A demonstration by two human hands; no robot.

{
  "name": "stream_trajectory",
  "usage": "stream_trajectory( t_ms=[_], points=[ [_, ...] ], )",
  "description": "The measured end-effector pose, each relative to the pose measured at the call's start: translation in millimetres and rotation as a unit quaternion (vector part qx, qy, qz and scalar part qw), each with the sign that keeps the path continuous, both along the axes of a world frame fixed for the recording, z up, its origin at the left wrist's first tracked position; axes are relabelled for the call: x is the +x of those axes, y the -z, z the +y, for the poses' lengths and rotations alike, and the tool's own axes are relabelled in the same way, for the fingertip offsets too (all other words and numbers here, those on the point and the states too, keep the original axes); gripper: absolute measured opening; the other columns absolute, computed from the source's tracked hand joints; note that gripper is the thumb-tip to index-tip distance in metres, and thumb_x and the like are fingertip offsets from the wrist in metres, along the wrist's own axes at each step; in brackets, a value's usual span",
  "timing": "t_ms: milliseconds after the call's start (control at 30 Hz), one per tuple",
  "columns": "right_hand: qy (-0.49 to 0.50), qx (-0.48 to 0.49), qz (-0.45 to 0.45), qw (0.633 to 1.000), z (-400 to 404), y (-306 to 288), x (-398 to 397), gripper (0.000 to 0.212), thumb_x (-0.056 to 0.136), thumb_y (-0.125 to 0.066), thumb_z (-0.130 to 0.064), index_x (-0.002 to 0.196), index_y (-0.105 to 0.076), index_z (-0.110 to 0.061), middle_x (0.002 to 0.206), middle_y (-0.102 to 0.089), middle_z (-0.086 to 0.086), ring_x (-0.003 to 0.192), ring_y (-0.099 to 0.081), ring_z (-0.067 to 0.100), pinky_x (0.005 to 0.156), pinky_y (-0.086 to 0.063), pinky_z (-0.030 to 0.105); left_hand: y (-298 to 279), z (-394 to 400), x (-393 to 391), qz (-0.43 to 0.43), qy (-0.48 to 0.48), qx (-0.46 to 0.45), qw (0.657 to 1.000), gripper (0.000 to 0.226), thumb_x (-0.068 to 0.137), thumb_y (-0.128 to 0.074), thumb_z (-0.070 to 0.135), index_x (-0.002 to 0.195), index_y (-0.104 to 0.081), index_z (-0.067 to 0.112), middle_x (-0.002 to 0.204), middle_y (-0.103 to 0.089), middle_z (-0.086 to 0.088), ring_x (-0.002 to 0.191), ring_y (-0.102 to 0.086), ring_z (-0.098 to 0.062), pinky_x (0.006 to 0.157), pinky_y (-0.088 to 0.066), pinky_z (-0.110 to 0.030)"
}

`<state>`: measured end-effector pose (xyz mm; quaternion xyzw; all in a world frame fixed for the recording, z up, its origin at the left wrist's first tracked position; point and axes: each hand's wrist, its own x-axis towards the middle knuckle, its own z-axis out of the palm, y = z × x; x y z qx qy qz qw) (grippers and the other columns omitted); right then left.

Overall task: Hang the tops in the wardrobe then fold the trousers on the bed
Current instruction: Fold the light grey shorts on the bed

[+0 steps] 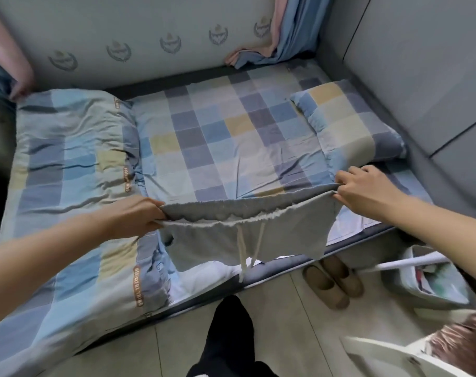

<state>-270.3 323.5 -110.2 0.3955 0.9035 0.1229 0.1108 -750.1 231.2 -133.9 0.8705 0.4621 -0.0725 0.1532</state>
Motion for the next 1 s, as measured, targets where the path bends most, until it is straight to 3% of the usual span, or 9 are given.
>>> stream_trajectory(
  t_ms=[100, 200, 367, 467, 533, 667, 767, 867, 1000],
  points=[
    [0.002, -0.025, 0.001, 1.0, 37.7, -3.9, -6.1, 0.023, 0.089, -0.066, -0.026, 0.081, -0.071, -0.005, 0.095, -0.064, 0.01, 0.079, -0.059, 0.034, 0.062, -0.048, 0.039, 3.3, 21.8, -5.8, -0.009, -0.079, 0.014, 0.997, 0.022, 0.09, -0.067, 0.032, 0.106, -0.076, 0.021, 0.102, -0.072, 0.0, 0.087, -0.069, -0.024, 0.072, -0.052, -0.031],
    [0.049, -0.091, 0.021, 0.994, 63.3, 0.1, -11.4, 0.031, 0.097, -0.05, -0.03, 0.099, -0.068, -0.005, 0.108, -0.059, 0.008, 0.093, -0.058, 0.031, 0.074, -0.045, 0.038, 10.6, 41.1, -14.2, -0.003, -0.147, 0.009, 0.989, 0.019, 0.087, -0.071, 0.033, 0.089, -0.077, 0.015, 0.084, -0.069, -0.004, 0.078, -0.067, -0.029, 0.066, -0.05, -0.036],
    [0.082, -0.218, 0.165, 0.958, 89.6, 14.6, -11.2, 0.017, 0.093, -0.057, -0.01, 0.082, -0.063, 0.002, 0.085, -0.061, 0.018, 0.079, -0.059, 0.036, 0.069, -0.042, 0.038, 23.1, 73.2, -17.2, -0.056, -0.34, -0.04, 0.938, 0.025, 0.077, -0.081, 0.028, 0.066, -0.075, 0.007, 0.061, -0.065, -0.014, 0.063, -0.063, -0.034, 0.064, -0.049, -0.042],
    [0.13, -0.264, 0.223, 0.929, 96.7, 33.2, -3.8, 0.023, 0.094, -0.054, -0.015, 0.073, -0.047, -0.01, 0.067, -0.052, 0.005, 0.066, -0.051, 0.029, 0.057, -0.026, 0.034, 29.2, 75.7, -13.9, -0.113, -0.41, -0.101, 0.899, 0.017, 0.074, -0.083, 0.028, 0.067, -0.078, 0.013, 0.06, -0.065, -0.012, 0.059, -0.058, -0.029, 0.059, -0.045, -0.037],
    [0.17, -0.303, 0.277, 0.896, 102.7, 45.8, 1.9, 0.029, 0.094, -0.055, -0.024, 0.072, -0.04, -0.014, 0.061, -0.045, -0.002, 0.059, -0.043, 0.018, 0.055, -0.028, 0.032, 33.2, 68.5, -6.8, -0.184, -0.453, -0.14, 0.861, 0.012, 0.071, -0.085, 0.027, 0.064, -0.078, 0.021, 0.057, -0.065, -0.005, 0.055, -0.053, -0.017, 0.056, -0.042, -0.03],
    [0.125, -0.382, 0.283, 0.871, 114.6, 61.8, 17.5, 0.016, 0.084, -0.067, -0.015, 0.082, -0.051, -0.012, 0.073, -0.057, 0.003, 0.065, -0.053, 0.016, 0.061, -0.043, 0.035, 44.5, 40.6, 25.3, -0.263, -0.499, -0.177, 0.807, 0.031, 0.063, -0.089, 0.037, 0.072, -0.074, 0.01, 0.061, -0.065, 0.001, 0.061, -0.055, -0.014, 0.055, -0.044, -0.025],
    [0.109, -0.447, 0.261, 0.849, 129.6, 64.7, 36.0, 0.017, 0.081, -0.065, -0.005, 0.089, -0.053, -0.014, 0.083, -0.059, 0.005, 0.077, -0.057, 0.022, 0.067, -0.045, 0.031, 57.6, 14.8, 45.6, -0.251, -0.516, -0.22, 0.789, 0.06, 0.05, -0.088, 0.053, 0.088, -0.063, 0.013, 0.074, -0.068, -0.008, 0.068, -0.063, -0.022, 0.066, -0.05, -0.037],
    [0.138, -0.54, 0.258, 0.789, 140.3, 63.7, 48.5, 0.021, 0.084, -0.063, -0.007, 0.094, -0.049, -0.019, 0.087, -0.055, -0.002, 0.078, -0.053, 0.008, 0.068, -0.042, 0.023, 65.5, -1.3, 54.8, -0.266, -0.535, -0.309, 0.74, 0.072, 0.05, -0.091, 0.05, 0.107, -0.061, 0.017, 0.096, -0.067, -0.025, 0.083, -0.066, -0.026, 0.079, -0.051, -0.041],
    [0.198, -0.613, 0.264, 0.718, 156.8, 63.6, 51.3, 0.025, 0.085, -0.057, -0.005, 0.092, -0.053, -0.028, 0.082, -0.057, -0.01, 0.076, -0.052, 0.002, 0.067, -0.039, 0.022, 63.3, -6.5, 63.7, -0.252, -0.522, -0.429, 0.693, 0.071, 0.057, -0.09, 0.046, 0.116, -0.061, 0.019, 0.1, -0.072, -0.01, 0.088, -0.069, -0.021, 0.074, -0.052, -0.03]
  ],
)
